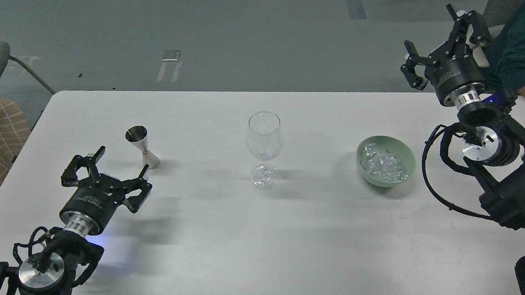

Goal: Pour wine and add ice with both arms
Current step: 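Lower the left gripper down to the small metal jigger, then close the left gripper around the metal jigger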

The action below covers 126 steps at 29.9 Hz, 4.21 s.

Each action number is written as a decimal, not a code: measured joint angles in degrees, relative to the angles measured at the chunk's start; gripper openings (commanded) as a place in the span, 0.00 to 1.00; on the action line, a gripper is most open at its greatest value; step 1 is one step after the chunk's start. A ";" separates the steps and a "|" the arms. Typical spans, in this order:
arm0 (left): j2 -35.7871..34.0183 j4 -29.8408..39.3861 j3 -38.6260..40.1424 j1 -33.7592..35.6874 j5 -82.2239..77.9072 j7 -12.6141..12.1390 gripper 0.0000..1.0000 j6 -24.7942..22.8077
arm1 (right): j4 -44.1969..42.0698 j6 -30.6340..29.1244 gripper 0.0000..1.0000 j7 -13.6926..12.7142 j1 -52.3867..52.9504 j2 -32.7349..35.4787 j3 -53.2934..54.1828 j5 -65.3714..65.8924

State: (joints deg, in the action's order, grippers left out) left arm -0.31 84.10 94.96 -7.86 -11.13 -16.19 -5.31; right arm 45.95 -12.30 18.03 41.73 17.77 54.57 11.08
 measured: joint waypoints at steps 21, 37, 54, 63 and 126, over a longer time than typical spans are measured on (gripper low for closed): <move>0.31 -13.83 2.11 9.60 -1.52 3.27 0.99 0.04 | -0.03 0.83 1.00 0.07 -0.61 0.34 0.09 0.09; 0.31 -20.07 2.42 15.33 -6.45 4.51 0.99 0.13 | -0.16 1.34 1.00 0.07 -0.54 0.48 0.01 0.12; 0.31 -19.69 2.42 15.12 -7.06 3.74 0.99 -0.05 | -0.16 1.32 1.00 0.01 -0.84 0.58 -0.01 0.18; 0.31 -19.67 2.27 15.27 -7.13 3.68 0.99 -0.05 | -0.16 1.32 1.00 -0.03 -0.86 0.53 -0.08 0.18; 0.30 -28.33 -1.41 22.12 -10.42 6.52 0.43 -3.19 | 0.02 1.57 1.00 -0.10 -1.83 1.04 -0.03 0.35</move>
State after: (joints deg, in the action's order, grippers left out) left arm 0.00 55.78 93.55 14.26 -21.55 -9.67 -8.50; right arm 45.97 -10.73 17.93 39.90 18.81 54.55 11.43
